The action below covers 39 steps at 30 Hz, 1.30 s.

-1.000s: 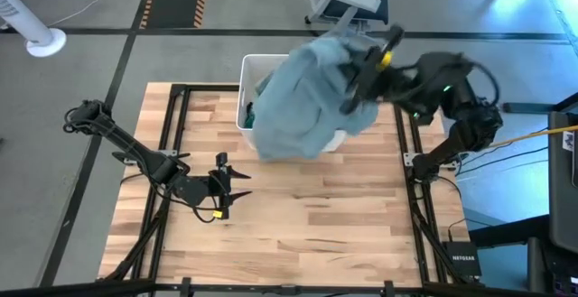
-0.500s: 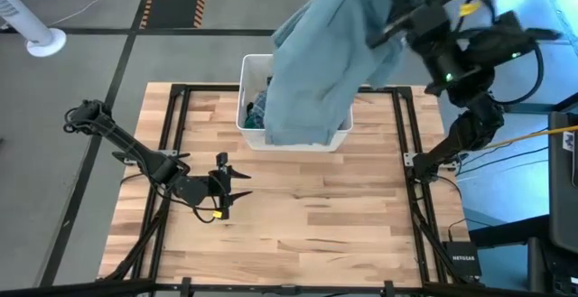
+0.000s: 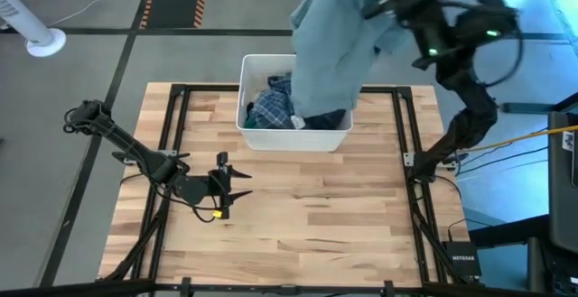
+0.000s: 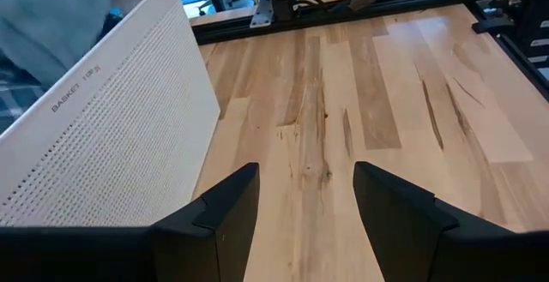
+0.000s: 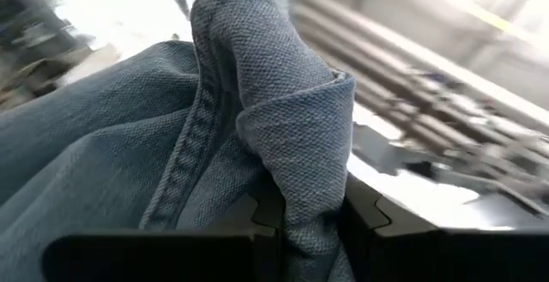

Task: Sort clothes
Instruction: Put the blue pants into the white laundry bin

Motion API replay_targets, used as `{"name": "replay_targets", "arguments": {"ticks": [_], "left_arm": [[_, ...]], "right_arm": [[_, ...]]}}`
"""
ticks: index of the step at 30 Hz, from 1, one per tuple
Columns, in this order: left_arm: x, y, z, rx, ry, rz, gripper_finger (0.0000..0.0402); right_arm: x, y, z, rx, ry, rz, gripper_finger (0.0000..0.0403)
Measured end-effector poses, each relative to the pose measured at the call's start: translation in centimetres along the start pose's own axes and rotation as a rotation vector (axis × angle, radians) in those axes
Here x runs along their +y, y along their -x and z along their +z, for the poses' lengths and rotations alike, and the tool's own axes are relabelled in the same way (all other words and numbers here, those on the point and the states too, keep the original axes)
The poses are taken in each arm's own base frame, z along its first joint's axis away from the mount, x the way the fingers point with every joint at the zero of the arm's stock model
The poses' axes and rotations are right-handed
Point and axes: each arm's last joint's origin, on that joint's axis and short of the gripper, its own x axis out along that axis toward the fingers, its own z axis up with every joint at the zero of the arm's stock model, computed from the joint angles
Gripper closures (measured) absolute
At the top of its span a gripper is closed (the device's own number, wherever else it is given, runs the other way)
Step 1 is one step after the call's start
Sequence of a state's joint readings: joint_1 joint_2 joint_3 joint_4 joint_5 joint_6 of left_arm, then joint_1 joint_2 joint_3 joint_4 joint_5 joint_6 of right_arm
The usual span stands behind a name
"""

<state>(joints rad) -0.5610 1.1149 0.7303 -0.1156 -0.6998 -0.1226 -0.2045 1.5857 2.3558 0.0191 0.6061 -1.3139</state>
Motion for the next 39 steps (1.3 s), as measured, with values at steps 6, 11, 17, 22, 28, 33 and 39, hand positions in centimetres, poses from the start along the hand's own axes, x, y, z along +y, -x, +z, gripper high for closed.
{"name": "replay_targets", "arguments": {"ticks": [6, 11, 17, 22, 28, 33, 39], "left_arm": [[0.0, 0.0, 0.0, 0.0, 0.007, 0.0, 0.0215], [0.0, 0.0, 0.0, 0.0, -0.01, 0.0, 0.0215], [0.0, 0.0, 0.0, 0.0, -0.027, 0.001, 0.0215], [0.0, 0.0, 0.0, 0.001, -0.026, 0.001, 0.0215], [0.0, 0.0, -0.2, 0.017, -0.033, 0.002, 0.0215], [0.0, 0.0, -0.3, 0.028, -0.026, 0.004, 0.0215], [0.0, 0.0, -0.3, 0.025, 0.014, 0.004, 0.0215]], "right_arm": [[5.5, -1.6, -1.9, 0.065, 0.088, 0.238, 0.0343], [11.1, -2.5, -4.0, 0.15, 0.162, 0.451, 0.0343], [17.1, -2.9, -7.0, 0.281, 0.265, 0.67, 0.0343], [22.7, -3.0, -10.5, 0.388, 0.292, 0.862, 0.0343], [28.0, -1.9, -14.0, 0.523, 0.381, 1.08, 0.0343], [30.6, -0.6, -15.4, 0.59, 0.386, 1.221, 0.0343], [33.9, 1.7, -17.3, 0.658, 0.357, 1.364, 0.0343]]}}
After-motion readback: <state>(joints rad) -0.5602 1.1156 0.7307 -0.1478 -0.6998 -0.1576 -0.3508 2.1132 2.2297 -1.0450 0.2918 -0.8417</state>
